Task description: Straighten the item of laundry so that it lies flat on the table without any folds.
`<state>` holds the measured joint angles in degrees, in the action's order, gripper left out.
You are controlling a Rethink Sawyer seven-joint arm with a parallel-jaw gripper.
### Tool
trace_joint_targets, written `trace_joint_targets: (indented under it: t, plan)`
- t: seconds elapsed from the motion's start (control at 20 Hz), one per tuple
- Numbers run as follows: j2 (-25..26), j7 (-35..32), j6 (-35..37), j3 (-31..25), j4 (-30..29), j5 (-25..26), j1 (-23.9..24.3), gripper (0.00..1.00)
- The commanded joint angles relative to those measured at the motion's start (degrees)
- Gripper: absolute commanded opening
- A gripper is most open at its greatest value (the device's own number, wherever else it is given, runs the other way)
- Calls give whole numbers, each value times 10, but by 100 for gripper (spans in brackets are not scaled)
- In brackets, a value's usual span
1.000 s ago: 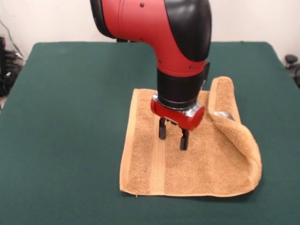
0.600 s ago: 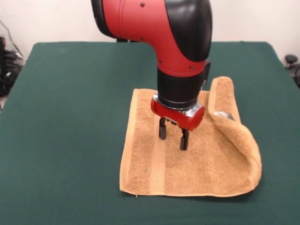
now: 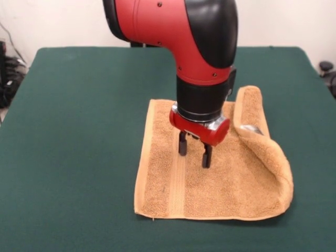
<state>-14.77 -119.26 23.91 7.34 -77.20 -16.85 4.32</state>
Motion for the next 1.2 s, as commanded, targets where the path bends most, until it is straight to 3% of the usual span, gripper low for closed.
trace_joint_targets:
  t: [0.05, 0.7, 1.2]
  plan:
    - [1, -155, -33, -49, -53, -43, -43, 100]
    - [-76, -132, 73, -15, -78, -44, -50, 100]
    - [-13, -138, 41, -8, -27, -48, -57, 100]
